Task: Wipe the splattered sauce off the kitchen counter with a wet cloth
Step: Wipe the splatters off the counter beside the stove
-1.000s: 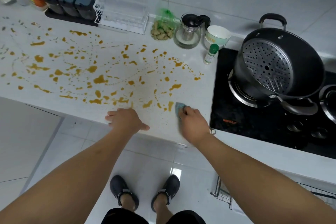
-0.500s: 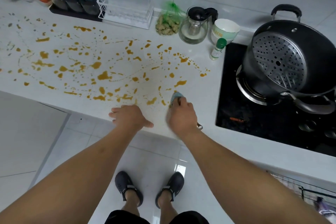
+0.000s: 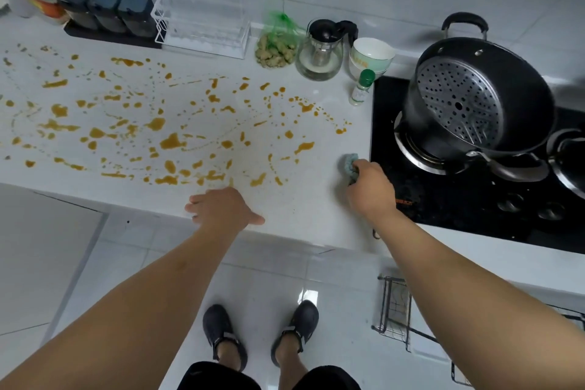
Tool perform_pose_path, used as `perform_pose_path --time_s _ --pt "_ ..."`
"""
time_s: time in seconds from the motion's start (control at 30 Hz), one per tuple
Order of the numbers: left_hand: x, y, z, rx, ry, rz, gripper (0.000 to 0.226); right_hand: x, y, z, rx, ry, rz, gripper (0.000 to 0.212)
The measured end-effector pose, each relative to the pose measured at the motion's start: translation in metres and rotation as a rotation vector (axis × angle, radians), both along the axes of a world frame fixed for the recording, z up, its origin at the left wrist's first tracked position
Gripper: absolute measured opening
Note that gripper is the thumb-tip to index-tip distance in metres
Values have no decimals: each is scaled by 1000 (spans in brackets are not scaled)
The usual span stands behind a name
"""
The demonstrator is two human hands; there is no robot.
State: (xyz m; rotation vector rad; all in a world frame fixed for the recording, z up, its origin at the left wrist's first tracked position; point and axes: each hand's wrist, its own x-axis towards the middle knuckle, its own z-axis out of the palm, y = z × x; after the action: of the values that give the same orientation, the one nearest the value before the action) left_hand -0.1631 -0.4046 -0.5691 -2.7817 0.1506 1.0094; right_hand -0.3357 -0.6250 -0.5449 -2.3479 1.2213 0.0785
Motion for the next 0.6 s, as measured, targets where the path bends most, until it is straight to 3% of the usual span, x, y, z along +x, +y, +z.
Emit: perform_pose_path --time_s 0.1,0.2,0.3,0.43,0.5,0.6 --pt "-1 1 3 -13 -9 -7 81 11 20 2 3 -55 92 46" --pt "-1 2 4 -15 1 -20 84 23 66 -16 -57 56 248 51" --pt "0 2 1 -28 11 -26 101 30 117 -34 -161 90 285 57" --pt "2 2 0 -21 30 -72 123 18 135 -37 -112 31 430 61" --pt "2 3 -4 -18 31 -73 135 0 111 -33 -158 92 403 64" --pt "6 5 -11 -41 35 -76 143 -20 62 -33 -194 211 196 65"
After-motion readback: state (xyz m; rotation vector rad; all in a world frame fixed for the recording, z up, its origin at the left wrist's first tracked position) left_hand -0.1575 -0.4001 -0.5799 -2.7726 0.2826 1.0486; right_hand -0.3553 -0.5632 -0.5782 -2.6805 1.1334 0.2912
